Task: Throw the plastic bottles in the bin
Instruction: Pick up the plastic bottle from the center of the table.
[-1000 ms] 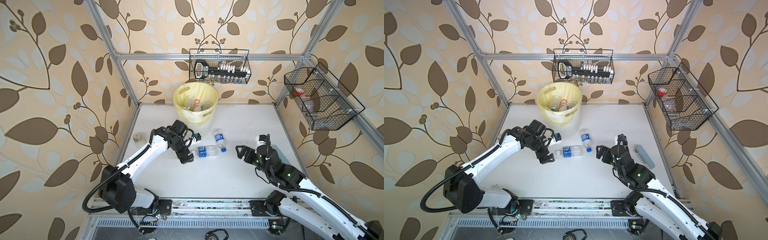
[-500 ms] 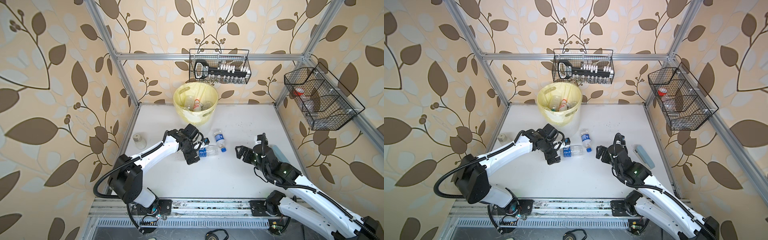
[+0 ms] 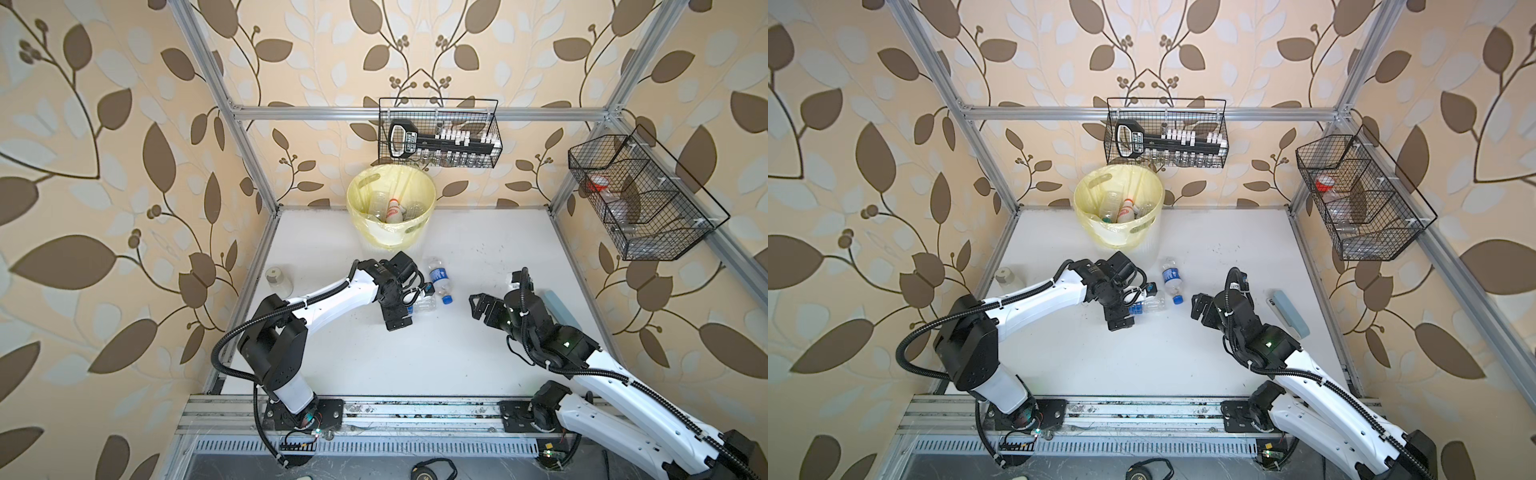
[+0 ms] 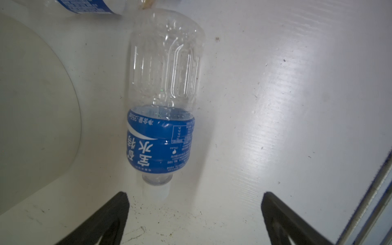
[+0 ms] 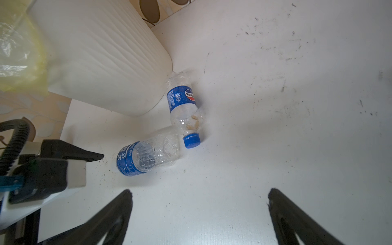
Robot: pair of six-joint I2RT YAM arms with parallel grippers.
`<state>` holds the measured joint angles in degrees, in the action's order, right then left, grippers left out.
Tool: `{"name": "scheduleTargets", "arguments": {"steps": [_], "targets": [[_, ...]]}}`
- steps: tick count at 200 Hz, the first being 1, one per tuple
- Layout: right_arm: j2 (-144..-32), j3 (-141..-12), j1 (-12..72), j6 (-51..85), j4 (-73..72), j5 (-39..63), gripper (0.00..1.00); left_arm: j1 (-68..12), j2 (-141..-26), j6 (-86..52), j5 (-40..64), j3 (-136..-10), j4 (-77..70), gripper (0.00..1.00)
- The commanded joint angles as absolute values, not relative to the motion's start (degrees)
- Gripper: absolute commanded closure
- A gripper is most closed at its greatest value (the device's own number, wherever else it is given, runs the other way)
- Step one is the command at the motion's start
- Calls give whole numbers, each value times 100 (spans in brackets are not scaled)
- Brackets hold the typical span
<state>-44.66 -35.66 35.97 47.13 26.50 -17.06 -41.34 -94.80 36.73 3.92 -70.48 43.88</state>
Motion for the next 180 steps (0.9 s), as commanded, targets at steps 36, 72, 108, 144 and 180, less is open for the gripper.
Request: {"name": "scheduleTargets", "arguments": {"steps": [36, 72, 108, 144, 180], "targets": [[-4317, -3252, 3584, 4885, 2420, -1605, 0, -4352, -9992, 3796, 57, -7503, 4497, 1], [-4220, -3237, 3585, 4884, 2471, -1623, 0, -4360, -10348, 3773, -61, -7699, 4377, 1], [-4112, -3238, 3568, 4877, 2574, -1660, 0, -4368, -10658, 3722, -103, -7872, 4273, 1], [-4001, -3229, 3561, 4864, 2672, -1713, 0, -4368, -10834, 3736, -171, -7979, 4197, 1], [-3999, -3210, 3560, 4836, 2663, -1714, 0, -4368, -10913, 3722, -185, -8069, 4226, 4]]}}
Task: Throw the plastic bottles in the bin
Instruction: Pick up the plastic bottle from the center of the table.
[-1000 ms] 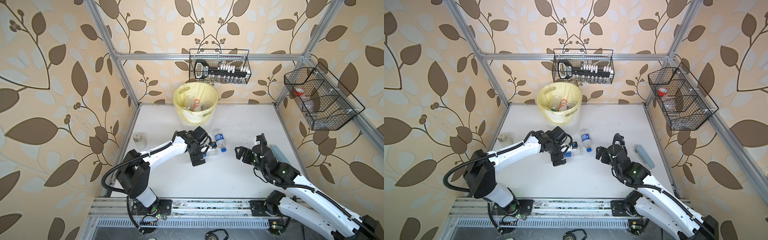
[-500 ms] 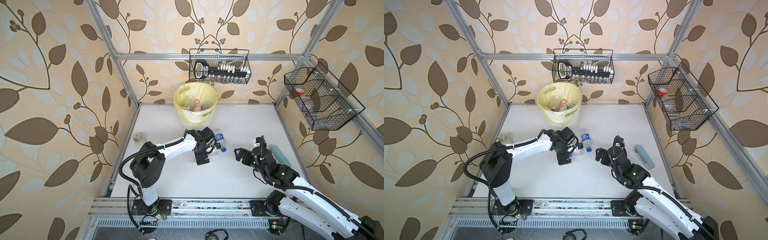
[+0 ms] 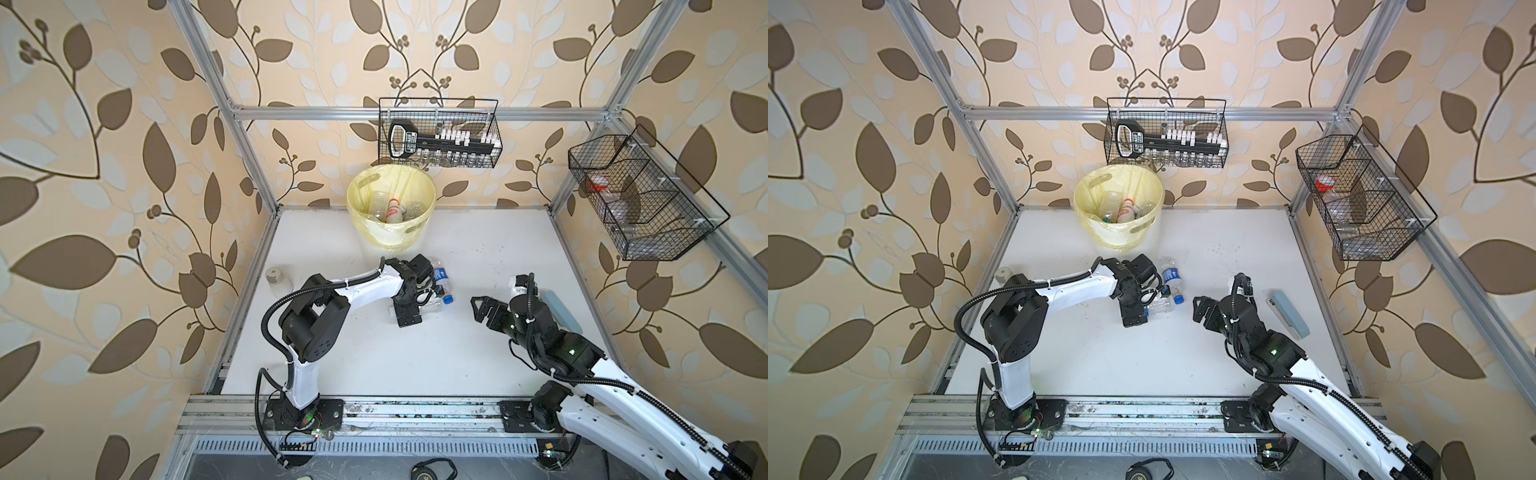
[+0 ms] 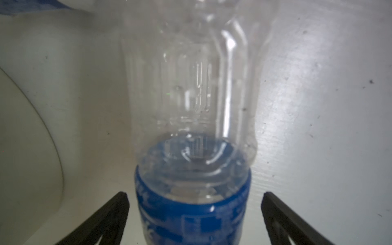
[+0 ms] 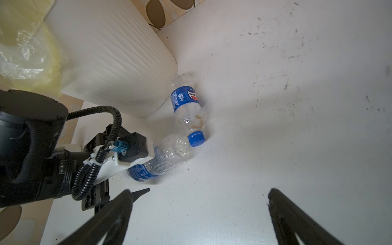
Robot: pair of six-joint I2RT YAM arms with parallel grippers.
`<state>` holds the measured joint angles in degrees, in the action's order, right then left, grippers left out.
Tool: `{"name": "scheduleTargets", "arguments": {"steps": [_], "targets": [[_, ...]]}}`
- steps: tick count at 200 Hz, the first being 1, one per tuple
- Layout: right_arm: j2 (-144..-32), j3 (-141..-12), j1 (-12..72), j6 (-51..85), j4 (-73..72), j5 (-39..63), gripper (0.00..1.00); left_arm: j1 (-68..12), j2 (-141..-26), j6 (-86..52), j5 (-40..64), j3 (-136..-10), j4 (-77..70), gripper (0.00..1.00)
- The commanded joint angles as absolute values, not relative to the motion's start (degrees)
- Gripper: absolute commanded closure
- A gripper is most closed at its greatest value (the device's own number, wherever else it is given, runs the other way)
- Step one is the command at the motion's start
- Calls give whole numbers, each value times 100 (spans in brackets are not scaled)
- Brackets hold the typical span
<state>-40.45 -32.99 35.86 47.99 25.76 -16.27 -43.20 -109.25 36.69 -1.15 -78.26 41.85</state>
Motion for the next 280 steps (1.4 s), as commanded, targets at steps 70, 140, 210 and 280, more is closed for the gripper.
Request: {"name": "scheduleTargets", "arguments": {"steps": [70, 140, 210, 280], "targets": [[-3923, -2980, 3546, 4948, 2518, -1643, 0, -4373, -11153, 3517, 57, -8354, 4646, 34], [-3468, -2824, 3544, 5074, 2790, -1770, 0, -4352, -10672, 3148, 546, -8075, 4833, 41], [-3272, -2816, 3544, 5126, 3107, -1850, 0, -4324, -9814, 2425, 1132, -8009, 5178, 43], [-3072, -2940, 3535, 5159, 3381, -1932, 0, -4166, -8548, 2213, 1294, -7666, 4960, 45]]}}
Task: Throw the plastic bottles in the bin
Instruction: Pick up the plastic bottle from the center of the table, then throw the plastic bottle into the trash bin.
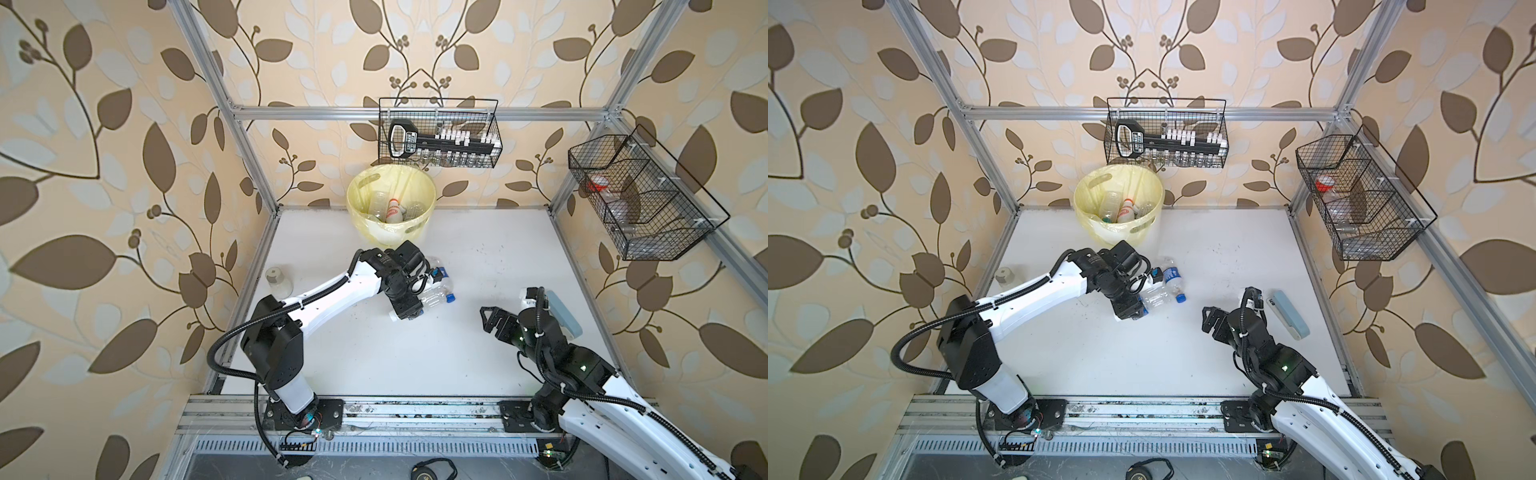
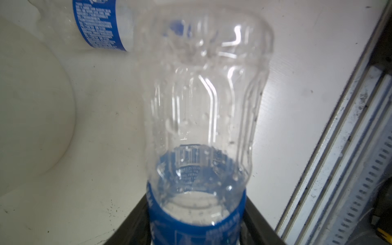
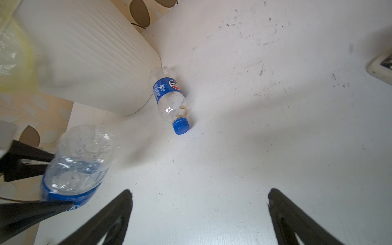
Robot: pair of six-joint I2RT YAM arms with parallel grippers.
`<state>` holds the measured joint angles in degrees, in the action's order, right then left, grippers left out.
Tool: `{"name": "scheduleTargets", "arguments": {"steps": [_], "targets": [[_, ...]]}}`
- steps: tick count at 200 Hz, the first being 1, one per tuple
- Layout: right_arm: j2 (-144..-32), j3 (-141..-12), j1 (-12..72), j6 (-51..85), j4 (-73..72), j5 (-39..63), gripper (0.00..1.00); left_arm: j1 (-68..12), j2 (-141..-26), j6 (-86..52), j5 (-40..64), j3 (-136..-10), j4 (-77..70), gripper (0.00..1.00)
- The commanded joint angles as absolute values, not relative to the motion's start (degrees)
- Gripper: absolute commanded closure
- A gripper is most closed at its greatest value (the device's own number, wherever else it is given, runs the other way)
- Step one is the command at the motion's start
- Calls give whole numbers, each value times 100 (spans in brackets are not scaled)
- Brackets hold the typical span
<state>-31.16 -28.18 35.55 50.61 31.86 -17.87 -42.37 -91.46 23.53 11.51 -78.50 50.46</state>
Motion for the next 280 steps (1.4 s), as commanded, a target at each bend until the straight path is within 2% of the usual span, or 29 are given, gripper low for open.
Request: {"name": "scheduleTargets", "arguments": {"steps": [1, 31, 68, 198, 280], "targets": [[-3074, -2942, 3534, 5159, 3378, -1929, 0, -4166, -8532, 2214, 1284, -7665, 4958, 45], [-3173, -2946, 3538, 5163, 3301, -1972, 0, -4038, -8104, 2167, 1013, -7723, 5005, 45], [-3409, -3158, 3501, 5018, 3298, -2100, 0, -3539, -7585, 2027, 1152, -7931, 5030, 44], [-4139, -3197, 3484, 5195, 2683, -1655, 0, -2157, -6930, 1575, 1089, -8541, 5177, 42], [-4473, -3252, 3484, 5200, 2355, -1521, 0, -1951, -6594, 1573, 586, -8880, 5311, 43]]}}
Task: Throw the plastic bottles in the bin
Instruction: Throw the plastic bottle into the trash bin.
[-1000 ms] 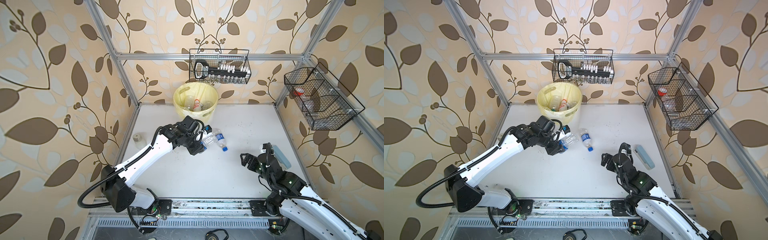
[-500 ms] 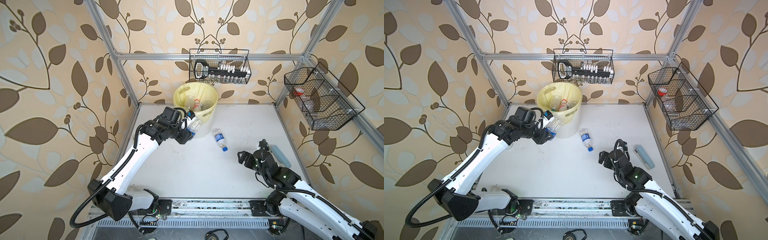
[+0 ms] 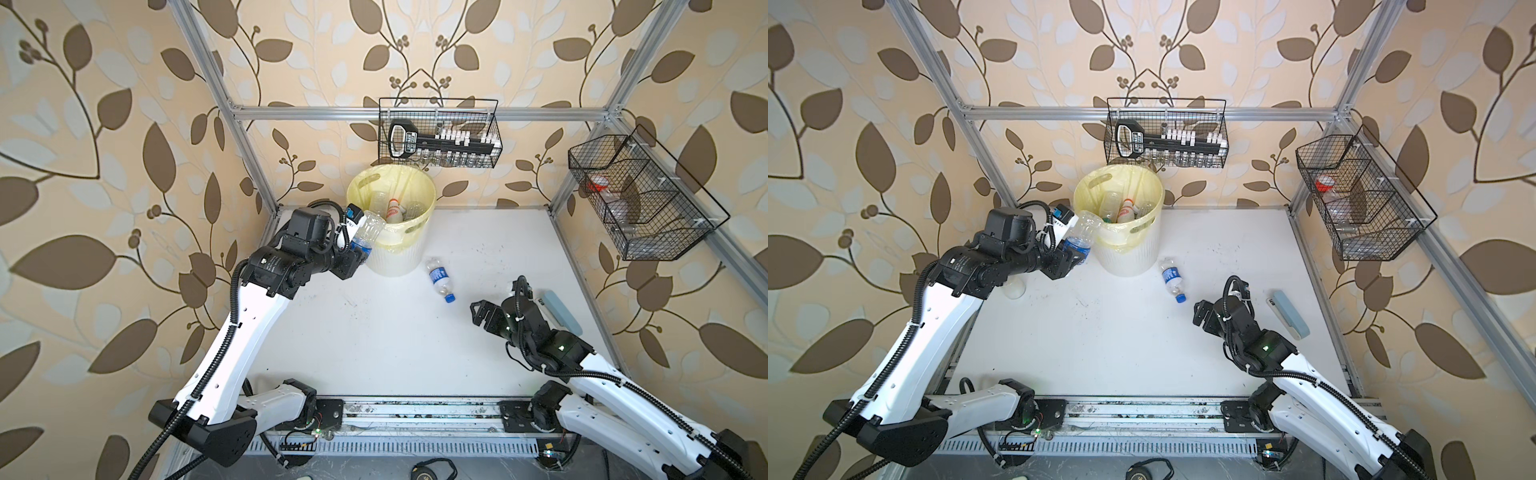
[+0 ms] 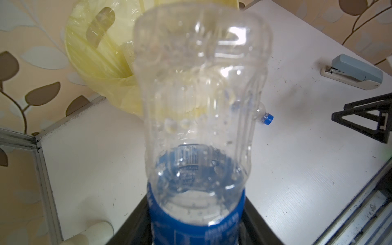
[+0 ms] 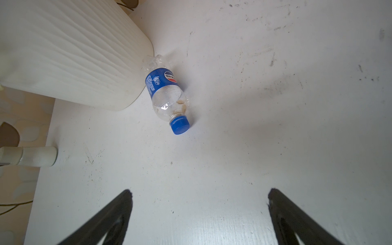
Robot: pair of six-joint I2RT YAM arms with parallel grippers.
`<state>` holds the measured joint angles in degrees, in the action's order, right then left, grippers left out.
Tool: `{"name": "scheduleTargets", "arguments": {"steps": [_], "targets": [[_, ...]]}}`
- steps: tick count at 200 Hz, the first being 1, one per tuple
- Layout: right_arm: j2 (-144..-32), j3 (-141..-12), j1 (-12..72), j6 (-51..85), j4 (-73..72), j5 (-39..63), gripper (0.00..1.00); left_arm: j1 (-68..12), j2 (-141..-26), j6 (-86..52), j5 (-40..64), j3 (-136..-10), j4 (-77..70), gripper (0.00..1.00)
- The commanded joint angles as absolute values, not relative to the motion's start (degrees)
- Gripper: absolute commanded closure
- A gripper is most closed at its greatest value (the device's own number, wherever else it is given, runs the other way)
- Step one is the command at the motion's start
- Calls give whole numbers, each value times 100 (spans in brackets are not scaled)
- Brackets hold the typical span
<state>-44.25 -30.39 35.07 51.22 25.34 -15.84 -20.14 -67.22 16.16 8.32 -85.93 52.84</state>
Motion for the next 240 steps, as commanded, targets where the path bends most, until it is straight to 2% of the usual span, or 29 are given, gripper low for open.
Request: {"name": "scheduleTargets", "arguments": {"steps": [1, 79, 140, 153, 190, 222, 234, 240], "targets": [[-4478, -3252, 3482, 5202, 2355, -1521, 0, -1951, -6588, 1573, 578, -8883, 5310, 43], [-4706, -3376, 3498, 5176, 2186, -1435, 0, -1890, -5841, 1493, 3, -8053, 5351, 43], [-4740, -3394, 3560, 5159, 2171, -1466, 0, -1872, -5626, 1406, 131, -7831, 5432, 43], [-4737, -3399, 3562, 5152, 2171, -1477, 0, -1872, -5738, 1406, 212, -7935, 5398, 40], [-4711, -3377, 3565, 5164, 2153, -1503, 0, -1872, -6537, 1419, 822, -8860, 5405, 39], [-4732, -3365, 3562, 5158, 2159, -1503, 0, -1872, -8102, 1400, 1294, -10783, 5487, 39], [-4736, -3363, 3564, 5151, 2167, -1496, 0, -1877, -9031, 1254, 1471, -11785, 5555, 35], [-4735, -3365, 3559, 5144, 2171, -1503, 0, -1878, -9525, 1160, 1520, -12416, 5635, 28]]}}
